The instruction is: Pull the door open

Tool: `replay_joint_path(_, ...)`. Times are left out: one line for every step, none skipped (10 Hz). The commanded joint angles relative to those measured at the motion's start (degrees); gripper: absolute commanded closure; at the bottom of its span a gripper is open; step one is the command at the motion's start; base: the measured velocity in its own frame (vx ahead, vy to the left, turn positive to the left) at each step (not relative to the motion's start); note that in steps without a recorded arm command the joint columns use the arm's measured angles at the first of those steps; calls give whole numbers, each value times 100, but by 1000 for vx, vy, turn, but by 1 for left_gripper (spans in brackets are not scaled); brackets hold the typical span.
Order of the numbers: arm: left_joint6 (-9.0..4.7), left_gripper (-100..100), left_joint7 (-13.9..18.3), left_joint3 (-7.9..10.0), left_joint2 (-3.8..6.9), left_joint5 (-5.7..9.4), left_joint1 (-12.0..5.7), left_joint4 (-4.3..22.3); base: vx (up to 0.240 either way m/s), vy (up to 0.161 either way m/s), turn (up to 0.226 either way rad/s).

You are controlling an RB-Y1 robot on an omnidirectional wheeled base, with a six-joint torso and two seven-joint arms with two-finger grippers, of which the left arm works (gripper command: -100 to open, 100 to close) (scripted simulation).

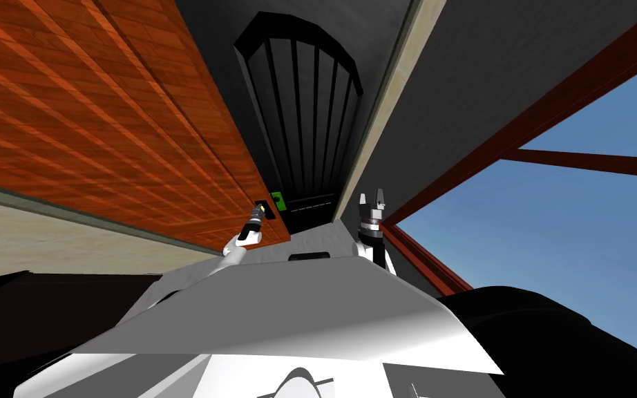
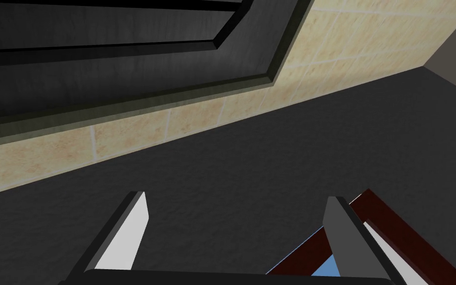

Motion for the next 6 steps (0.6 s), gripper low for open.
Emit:
replay_joint_path(-3, 100, 4, 28, 22, 8, 9, 3, 0, 0, 0)
replay_joint_path(12, 100, 23, 22, 59, 10, 102, 22, -136, 101, 39)
replay_joint_path(15, 100, 32, 15, 71, 10, 120, 19, -207, 111, 2)
replay_joint_path(20, 100, 51, -6, 93, 9, 151, 10, -196, 74, 37)
replay_joint_path(26, 100, 73, -40, 112, 5, 175, -6, -196, 77, 37)
replay_joint_path(31, 100, 99, -87, 127, -1, 191, -31, -182, 86, 43)
